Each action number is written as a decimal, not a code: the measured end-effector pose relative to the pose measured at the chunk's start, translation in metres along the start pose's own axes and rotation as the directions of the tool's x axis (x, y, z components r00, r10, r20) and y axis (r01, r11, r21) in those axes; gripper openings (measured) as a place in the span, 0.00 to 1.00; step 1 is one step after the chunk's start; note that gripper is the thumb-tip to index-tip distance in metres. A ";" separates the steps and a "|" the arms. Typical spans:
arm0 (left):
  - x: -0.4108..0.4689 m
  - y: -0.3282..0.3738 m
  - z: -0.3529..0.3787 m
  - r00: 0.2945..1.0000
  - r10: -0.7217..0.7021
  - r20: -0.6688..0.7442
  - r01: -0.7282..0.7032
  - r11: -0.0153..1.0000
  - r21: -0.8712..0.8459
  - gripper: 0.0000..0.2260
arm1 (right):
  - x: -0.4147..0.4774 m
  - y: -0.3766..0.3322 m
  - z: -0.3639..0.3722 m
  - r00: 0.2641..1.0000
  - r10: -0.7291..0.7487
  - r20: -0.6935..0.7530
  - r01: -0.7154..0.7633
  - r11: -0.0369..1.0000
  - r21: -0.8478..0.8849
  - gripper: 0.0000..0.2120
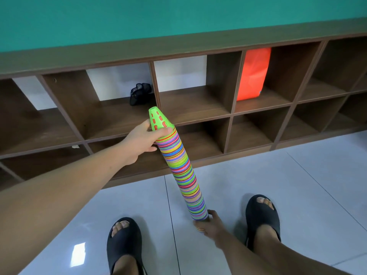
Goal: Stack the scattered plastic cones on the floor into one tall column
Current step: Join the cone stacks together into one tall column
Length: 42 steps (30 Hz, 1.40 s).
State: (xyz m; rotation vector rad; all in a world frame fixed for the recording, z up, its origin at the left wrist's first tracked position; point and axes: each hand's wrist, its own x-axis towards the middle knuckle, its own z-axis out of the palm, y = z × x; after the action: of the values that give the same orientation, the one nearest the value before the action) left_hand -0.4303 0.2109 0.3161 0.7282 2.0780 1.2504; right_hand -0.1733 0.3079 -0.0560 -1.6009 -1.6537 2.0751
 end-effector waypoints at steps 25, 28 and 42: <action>-0.029 0.196 -0.157 0.885 0.237 -0.401 -0.413 0.797 -0.440 0.21 | -0.137 -0.426 -0.136 0.676 -0.724 -0.137 0.492 0.582 -0.647 0.43; -0.019 0.217 -0.171 0.881 0.241 -0.407 -0.440 0.734 -0.518 0.20 | -0.162 -0.474 -0.153 0.578 -0.802 -0.151 0.518 0.504 -0.691 0.47; 0.045 0.215 -0.188 0.846 0.038 -0.531 -0.474 0.508 -0.719 0.24 | -0.191 -0.614 -0.179 0.299 -0.949 -0.101 0.520 0.250 -0.817 0.48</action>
State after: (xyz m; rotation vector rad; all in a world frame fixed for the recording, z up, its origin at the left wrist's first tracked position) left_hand -0.5662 0.2222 0.5710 0.2880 1.3401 2.5397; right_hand -0.2777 0.5854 0.5423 -0.8360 -2.2762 0.3427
